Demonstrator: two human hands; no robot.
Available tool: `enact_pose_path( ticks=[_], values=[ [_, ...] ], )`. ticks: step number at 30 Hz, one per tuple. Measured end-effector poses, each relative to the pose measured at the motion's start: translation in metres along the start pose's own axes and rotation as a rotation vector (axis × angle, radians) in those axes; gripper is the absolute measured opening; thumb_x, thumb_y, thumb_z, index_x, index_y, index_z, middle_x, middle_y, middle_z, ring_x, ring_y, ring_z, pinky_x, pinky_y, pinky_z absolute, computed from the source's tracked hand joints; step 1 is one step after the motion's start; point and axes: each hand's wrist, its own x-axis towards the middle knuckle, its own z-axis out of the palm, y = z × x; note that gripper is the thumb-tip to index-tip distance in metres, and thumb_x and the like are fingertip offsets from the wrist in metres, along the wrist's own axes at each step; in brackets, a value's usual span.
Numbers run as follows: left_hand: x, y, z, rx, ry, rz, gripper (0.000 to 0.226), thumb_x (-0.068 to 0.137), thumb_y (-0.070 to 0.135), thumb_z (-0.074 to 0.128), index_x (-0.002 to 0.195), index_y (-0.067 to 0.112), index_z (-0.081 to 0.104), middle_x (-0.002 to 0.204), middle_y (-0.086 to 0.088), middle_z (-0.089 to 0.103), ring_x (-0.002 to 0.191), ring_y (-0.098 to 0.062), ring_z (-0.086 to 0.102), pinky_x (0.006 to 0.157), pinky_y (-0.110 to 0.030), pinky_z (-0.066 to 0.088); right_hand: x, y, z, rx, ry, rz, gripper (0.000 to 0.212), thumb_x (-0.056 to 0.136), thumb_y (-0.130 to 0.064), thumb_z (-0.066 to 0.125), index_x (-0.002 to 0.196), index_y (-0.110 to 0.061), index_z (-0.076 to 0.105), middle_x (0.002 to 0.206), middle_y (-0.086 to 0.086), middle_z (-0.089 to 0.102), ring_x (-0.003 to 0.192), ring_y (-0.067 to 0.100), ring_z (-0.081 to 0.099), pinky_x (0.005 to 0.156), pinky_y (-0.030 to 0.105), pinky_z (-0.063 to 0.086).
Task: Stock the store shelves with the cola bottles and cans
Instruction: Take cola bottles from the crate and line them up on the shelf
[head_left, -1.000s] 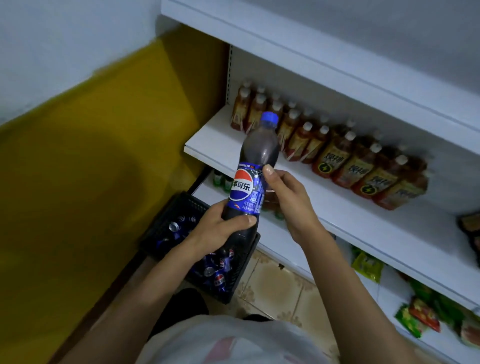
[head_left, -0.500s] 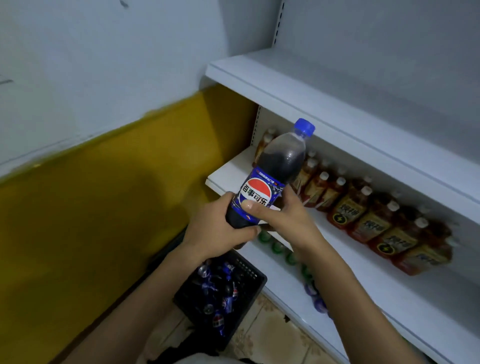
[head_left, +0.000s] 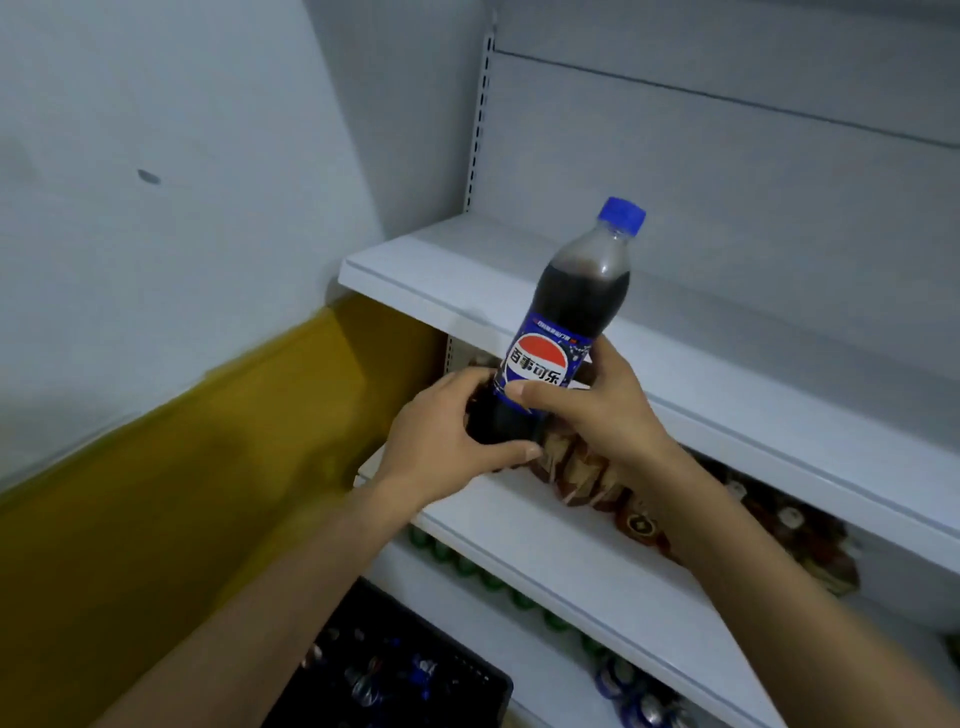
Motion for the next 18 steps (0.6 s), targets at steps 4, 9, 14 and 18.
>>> enact_pose_path(
  ticks=[4,9,14,18],
  values=[
    [0.058,0.018,0.016,0.020,0.110,0.023,0.071,0.057,0.064,0.074,0.118,0.037,0.051,0.110,0.017,0.062,0.091,0.001,0.057,0.076,-0.015,0.049,0.047,-0.008,-0.030,-0.057,0.041,-0.051,0.073,0.065,-0.024,0.087,0.127,-0.026,0.048,0.111,-0.012,0.064,0.095,0.005,0.065,0.077,0.024,0.058],
    [0.123,0.028,0.058,-0.054,0.097,-0.050,0.068,0.061,0.052,0.081,0.118,0.034,0.050,0.109,0.017,0.063,0.087,0.002,0.055,0.069,-0.010,0.041,0.099,0.001,-0.063,-0.187,0.064,-0.075,0.080,0.067,-0.021,0.086,0.133,-0.021,0.041,0.116,-0.008,0.057,0.097,0.006,0.057,0.078,0.018,0.051],
    [0.180,0.023,0.097,-0.033,0.113,-0.105,0.071,0.066,0.045,0.082,0.127,0.026,0.050,0.121,0.006,0.064,0.097,-0.009,0.057,0.081,-0.021,0.043,0.149,0.023,-0.095,-0.262,0.086,-0.092,0.082,0.069,-0.020,0.085,0.136,-0.016,0.039,0.131,0.004,0.057,0.113,0.019,0.057,0.096,0.036,0.049],
    [0.218,0.021,0.113,-0.035,0.100,-0.099,0.075,0.065,0.039,0.085,0.129,0.022,0.050,0.120,0.001,0.065,0.092,-0.009,0.058,0.077,-0.020,0.046,0.188,0.044,-0.115,-0.232,0.092,-0.093,0.084,0.067,-0.019,0.086,0.135,-0.019,0.039,0.123,-0.001,0.059,0.107,0.017,0.059,0.094,0.037,0.051]
  ],
)
